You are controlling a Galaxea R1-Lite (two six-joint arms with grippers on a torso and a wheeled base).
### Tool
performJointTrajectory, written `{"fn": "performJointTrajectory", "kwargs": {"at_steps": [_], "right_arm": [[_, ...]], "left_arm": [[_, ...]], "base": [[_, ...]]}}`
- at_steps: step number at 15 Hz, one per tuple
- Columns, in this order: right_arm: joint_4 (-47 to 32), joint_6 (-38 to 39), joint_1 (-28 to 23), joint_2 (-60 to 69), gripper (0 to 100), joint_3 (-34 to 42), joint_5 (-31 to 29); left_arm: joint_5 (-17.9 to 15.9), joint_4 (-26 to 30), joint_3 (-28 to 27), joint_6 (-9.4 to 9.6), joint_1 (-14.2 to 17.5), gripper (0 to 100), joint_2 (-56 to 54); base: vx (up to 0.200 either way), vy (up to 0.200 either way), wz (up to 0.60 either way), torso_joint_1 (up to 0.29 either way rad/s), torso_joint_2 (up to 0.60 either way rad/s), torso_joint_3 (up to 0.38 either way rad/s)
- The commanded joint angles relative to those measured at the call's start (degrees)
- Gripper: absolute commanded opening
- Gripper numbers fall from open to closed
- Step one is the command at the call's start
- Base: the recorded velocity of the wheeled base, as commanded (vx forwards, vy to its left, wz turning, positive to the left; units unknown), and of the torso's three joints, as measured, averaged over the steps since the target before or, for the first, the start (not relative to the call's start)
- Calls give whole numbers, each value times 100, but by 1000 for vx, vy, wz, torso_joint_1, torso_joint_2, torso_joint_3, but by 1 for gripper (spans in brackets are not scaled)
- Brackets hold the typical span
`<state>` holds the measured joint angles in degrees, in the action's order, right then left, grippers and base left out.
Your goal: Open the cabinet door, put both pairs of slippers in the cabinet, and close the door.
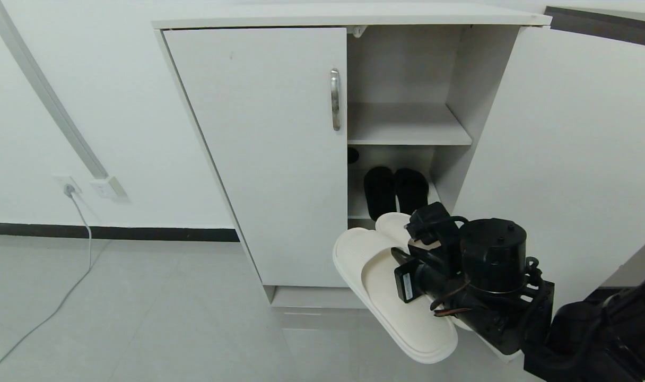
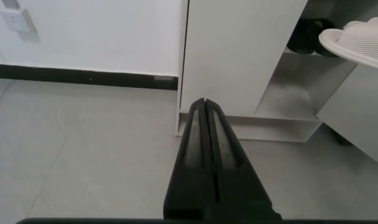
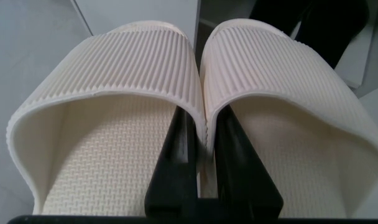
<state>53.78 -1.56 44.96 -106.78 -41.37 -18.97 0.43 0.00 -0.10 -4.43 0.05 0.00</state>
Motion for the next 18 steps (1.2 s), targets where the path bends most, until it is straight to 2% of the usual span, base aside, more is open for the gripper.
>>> {"fn": "performJointTrajectory", "kwargs": {"at_steps": [1,11,12,14,18], "right_arm": [[36,-2,-13,-106,0,-37,-10],[308,-55,-40,-317,0,-169,-98],[255,-72,-13,-432,0,-503,-520],[-254,191,-5,-757,0,-1408,-1856],[-2012,956,285,-520,0,-2419,-2840]], "left_arm": [[1,0,1,3,4,0,9],[1,0,1,3,4,0,9],[1,0,1,3,4,0,9],[1,0,1,3,4,0,0],[1,0,1,3,4,0,0]], "base": [[0,0,0,0,0,0],[0,0,-60,0,0,0],[0,0,0,0,0,0],[0,0,0,0,0,0],[0,0,0,0,0,0]]}}
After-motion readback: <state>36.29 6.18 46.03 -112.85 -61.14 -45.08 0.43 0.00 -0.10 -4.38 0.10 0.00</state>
